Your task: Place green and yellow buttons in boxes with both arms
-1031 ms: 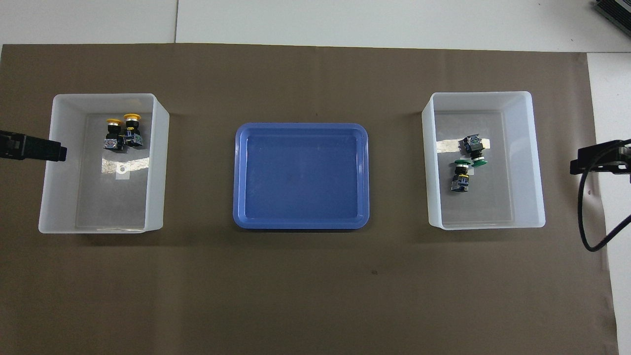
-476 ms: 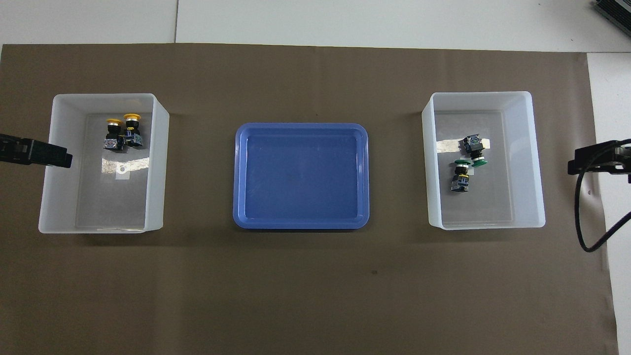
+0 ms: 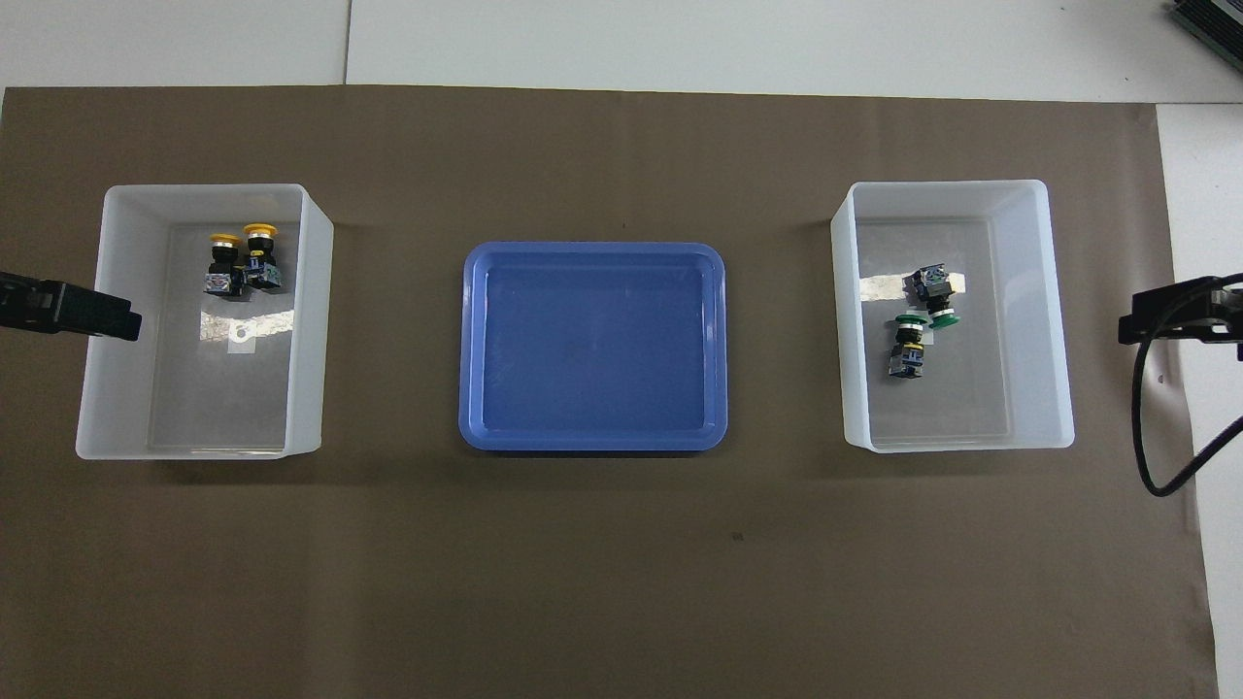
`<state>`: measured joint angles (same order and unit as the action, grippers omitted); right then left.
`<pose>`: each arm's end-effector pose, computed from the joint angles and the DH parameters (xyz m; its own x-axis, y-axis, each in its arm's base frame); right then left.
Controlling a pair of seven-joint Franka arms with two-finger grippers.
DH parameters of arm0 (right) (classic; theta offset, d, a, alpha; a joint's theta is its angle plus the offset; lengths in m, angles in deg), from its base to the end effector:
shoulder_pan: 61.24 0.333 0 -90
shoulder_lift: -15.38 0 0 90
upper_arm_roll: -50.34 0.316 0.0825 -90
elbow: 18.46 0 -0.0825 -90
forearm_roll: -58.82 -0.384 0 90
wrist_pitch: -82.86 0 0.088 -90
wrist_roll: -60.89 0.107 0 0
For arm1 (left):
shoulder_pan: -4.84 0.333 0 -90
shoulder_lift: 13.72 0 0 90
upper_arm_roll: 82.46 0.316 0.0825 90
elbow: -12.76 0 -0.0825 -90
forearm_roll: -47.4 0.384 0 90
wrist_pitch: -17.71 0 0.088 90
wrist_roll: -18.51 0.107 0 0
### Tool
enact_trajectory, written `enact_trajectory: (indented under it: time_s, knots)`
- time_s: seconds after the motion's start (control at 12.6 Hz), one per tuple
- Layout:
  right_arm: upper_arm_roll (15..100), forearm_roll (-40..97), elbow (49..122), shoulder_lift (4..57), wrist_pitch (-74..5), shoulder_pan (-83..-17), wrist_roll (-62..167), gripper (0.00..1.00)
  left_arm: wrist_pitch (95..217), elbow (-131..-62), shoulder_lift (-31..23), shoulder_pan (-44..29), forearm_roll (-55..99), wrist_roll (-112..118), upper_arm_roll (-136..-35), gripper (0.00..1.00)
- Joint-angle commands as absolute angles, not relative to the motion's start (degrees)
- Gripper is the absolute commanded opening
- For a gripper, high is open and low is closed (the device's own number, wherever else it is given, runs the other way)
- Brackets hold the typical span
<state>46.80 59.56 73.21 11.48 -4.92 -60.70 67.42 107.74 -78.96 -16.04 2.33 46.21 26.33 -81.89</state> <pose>0.5285 -0.0304 0.6442 0.9861 -0.1659 0.0010 -0.1659 -0.9861 0.0086 0.5415 -0.0204 0.6326 0.9854 -0.1695 0.0138 -0.1697 -0.9853 0.0195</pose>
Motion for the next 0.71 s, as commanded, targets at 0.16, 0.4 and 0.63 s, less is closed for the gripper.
enact_trajectory:
  time_s: [0.16, 0.4, 0.63]
  knots:
    - [47.0, 60.0, 73.7, 11.1, -4.9, -60.7, 67.1, 1.00, 102.8, -77.8, -17.0, 2.1, 47.0, 22.5, -81.8, 1.00]
    - [47.0, 60.0, 73.8, 11.1, -5.0, -60.7, 67.2, 1.00, 102.1, -77.9, -17.4, 2.6, 47.0, 22.5, -81.8, 1.00]
    - [47.0, 60.0, 73.8, 11.1, -5.0, -60.7, 67.1, 1.00, 102.8, -78.3, -17.5, 2.6, 47.0, 22.6, -81.8, 1.00]
